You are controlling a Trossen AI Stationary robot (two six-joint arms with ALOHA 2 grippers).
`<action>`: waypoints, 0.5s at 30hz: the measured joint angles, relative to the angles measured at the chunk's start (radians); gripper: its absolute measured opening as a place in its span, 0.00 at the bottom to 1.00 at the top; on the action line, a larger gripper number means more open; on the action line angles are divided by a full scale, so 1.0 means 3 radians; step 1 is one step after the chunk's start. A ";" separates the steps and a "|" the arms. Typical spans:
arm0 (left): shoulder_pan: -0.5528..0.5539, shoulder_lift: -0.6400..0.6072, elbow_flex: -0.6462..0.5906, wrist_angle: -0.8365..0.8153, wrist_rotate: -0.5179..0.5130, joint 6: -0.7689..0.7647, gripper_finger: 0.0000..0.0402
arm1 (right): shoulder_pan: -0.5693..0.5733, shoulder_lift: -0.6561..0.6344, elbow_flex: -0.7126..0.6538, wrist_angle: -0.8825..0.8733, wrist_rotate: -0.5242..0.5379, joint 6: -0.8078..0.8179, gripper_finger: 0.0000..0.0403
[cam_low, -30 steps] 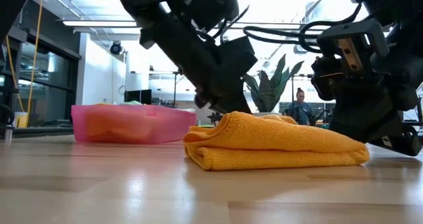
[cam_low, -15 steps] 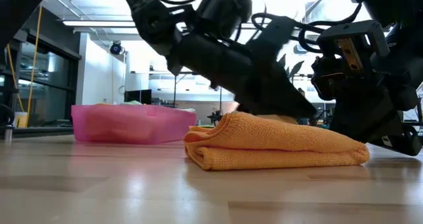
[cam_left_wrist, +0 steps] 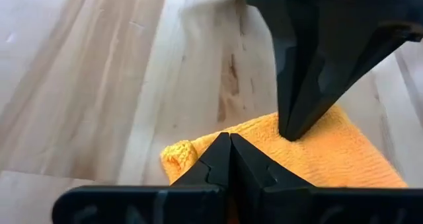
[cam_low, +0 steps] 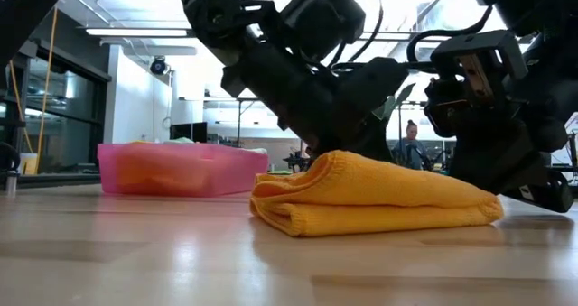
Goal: Fold microfiber towels
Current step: Fold the orange microfiber towel
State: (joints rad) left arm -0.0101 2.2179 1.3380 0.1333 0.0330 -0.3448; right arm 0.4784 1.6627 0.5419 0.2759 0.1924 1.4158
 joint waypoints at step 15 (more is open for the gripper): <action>0.0329 -0.0214 -0.0001 -0.0894 -0.0455 0.0622 0.00 | -0.0001 0.0003 0.0000 -0.0052 0.0015 0.0066 0.00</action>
State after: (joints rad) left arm 0.0887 2.1536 1.3376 -0.1349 -0.1035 -0.1582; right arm 0.4780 1.6634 0.5419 0.2604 0.1970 1.4357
